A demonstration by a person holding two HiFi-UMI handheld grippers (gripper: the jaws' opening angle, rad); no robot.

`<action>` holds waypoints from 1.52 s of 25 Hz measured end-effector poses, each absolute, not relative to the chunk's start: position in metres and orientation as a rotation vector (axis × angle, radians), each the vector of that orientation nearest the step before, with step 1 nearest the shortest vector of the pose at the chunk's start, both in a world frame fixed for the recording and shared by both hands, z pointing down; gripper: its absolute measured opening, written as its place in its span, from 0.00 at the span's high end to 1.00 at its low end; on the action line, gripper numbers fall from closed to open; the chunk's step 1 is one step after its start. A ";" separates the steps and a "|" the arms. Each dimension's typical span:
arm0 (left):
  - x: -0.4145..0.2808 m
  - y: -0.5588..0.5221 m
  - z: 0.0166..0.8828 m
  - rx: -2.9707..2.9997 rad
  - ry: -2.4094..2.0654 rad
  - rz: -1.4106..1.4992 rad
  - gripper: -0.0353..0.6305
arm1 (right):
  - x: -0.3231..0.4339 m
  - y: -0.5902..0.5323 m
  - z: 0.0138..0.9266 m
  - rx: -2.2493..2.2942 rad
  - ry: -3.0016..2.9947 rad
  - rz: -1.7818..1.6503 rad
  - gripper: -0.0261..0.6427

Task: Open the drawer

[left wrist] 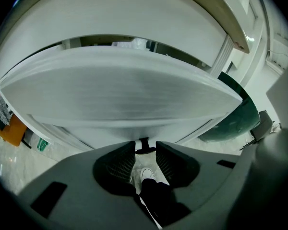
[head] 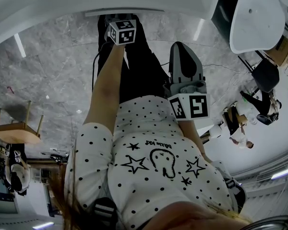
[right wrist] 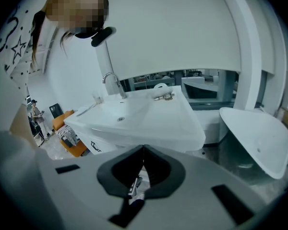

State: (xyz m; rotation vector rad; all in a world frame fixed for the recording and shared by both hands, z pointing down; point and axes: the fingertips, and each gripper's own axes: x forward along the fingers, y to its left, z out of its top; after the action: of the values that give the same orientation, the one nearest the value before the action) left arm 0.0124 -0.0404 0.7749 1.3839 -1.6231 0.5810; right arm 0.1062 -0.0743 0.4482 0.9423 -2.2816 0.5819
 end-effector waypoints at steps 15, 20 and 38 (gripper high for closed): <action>0.027 -0.013 0.779 1.383 -1.582 0.597 0.74 | 0.104 -0.069 0.452 0.922 -2.277 0.586 0.94; 0.030 -0.014 0.774 1.410 -1.588 0.587 0.75 | 0.104 -0.067 0.453 0.916 -2.273 0.592 0.94; 0.032 -0.015 0.774 1.416 -1.589 0.567 0.76 | 0.108 -0.063 0.453 0.921 -2.276 0.593 0.94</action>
State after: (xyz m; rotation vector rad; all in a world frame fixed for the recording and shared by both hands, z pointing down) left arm 0.0317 -0.0154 0.7744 1.4158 -1.5888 0.5671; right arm 0.1078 -0.0631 0.4534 0.9211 -2.2764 0.5926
